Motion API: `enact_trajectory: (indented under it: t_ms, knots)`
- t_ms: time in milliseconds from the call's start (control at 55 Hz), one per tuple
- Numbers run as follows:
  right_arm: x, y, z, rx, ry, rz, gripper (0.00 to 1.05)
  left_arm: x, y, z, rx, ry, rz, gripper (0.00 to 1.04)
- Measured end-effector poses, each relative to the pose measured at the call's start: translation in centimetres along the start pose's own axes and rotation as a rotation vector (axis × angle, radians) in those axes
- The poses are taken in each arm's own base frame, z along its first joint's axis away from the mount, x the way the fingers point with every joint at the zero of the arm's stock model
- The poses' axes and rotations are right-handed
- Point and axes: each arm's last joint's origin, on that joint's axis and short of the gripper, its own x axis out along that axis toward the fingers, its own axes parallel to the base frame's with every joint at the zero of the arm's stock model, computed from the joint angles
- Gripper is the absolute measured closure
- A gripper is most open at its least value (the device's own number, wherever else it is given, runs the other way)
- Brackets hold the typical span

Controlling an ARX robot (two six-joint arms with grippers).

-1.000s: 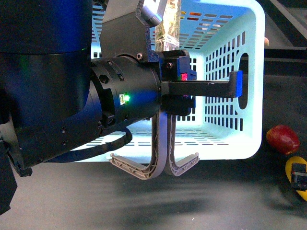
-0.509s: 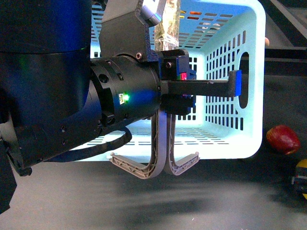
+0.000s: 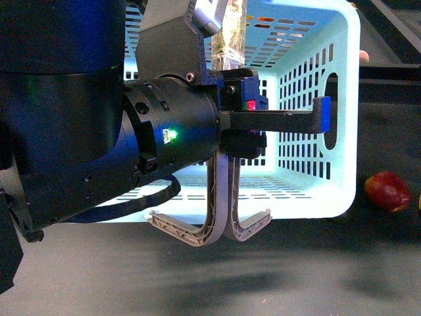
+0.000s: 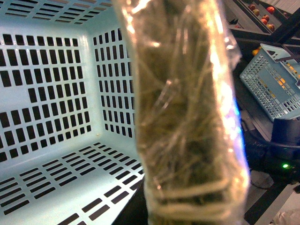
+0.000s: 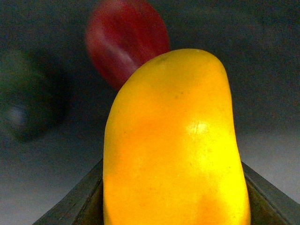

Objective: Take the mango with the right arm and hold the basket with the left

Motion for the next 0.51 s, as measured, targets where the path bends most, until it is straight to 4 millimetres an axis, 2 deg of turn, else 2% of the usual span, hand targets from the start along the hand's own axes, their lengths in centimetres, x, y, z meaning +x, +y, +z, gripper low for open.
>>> enact_trajectory:
  t_ms: [145,273,400,509]
  knots:
    - [-4.2,3.0,3.9,-0.027,-0.105,0.110,0.44,0.0,0.0,0.0,0.000,0.000,-0.001,1.00]
    - [-8.4,6.7,7.5,-0.068,-0.207,0.229,0.44,0.0,0.0,0.0,0.000,0.000,-0.001,1.00]
    - [-11.2,9.5,9.9,-0.100,-0.288,0.300,0.44,0.0,0.0,0.0,0.000,0.000,0.000,1.00]
    - [-12.9,11.7,11.0,-0.129,-0.341,0.336,0.44,0.0,0.0,0.0,0.000,0.000,0.000,1.00]
